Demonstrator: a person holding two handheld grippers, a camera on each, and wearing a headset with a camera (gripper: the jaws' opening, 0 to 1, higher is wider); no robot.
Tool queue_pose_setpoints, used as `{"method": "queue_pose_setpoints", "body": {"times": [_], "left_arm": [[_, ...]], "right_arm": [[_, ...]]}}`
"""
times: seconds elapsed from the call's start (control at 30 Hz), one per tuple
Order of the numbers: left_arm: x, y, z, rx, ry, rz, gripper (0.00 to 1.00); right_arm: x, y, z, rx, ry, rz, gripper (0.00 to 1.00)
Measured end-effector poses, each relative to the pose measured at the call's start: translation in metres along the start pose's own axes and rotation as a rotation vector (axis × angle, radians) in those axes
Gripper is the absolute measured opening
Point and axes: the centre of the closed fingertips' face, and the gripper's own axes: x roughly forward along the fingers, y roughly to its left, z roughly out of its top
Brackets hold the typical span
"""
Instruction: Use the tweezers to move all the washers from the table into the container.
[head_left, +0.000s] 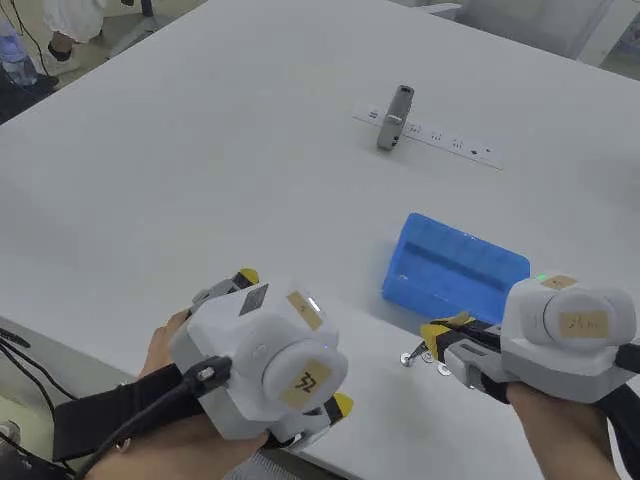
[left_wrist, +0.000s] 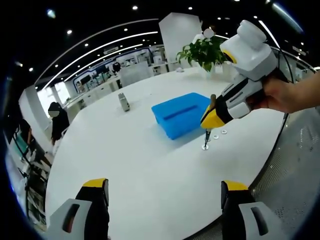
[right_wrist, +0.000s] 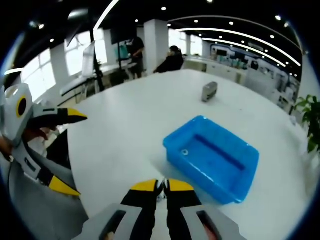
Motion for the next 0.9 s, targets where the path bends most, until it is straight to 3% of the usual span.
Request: {"method": "queue_pose_setpoints", "body": {"times": [0.3,0.53,0.67,0.9], "left_arm": [[-0.0002,0.0002,-0.0006,0.005,0.005,0.003,0.95],[0.0001,0.0003,-0.001,0.007,0.008,0.004,0.94],[0.0002,-0.0005,-0.0009,0.011,0.008,0.001,0.94],[0.0013,-0.0009,-0.0028,0.019,0.019,0.0,0.94]], "right_arm": [[0.0018,-0.0024,0.0005,-0.037,0.008,-0.01,0.03],[-0.0001,0.0033,-0.0017,-0.008,-0.015,-0.011,0.03],[-0.0001,0.0019,-0.0007,0.059,-0.038,-0.004,0.03],[-0.0014,0.0029,-0.0017,0.055,-0.057,-0.013,0.03]]}}
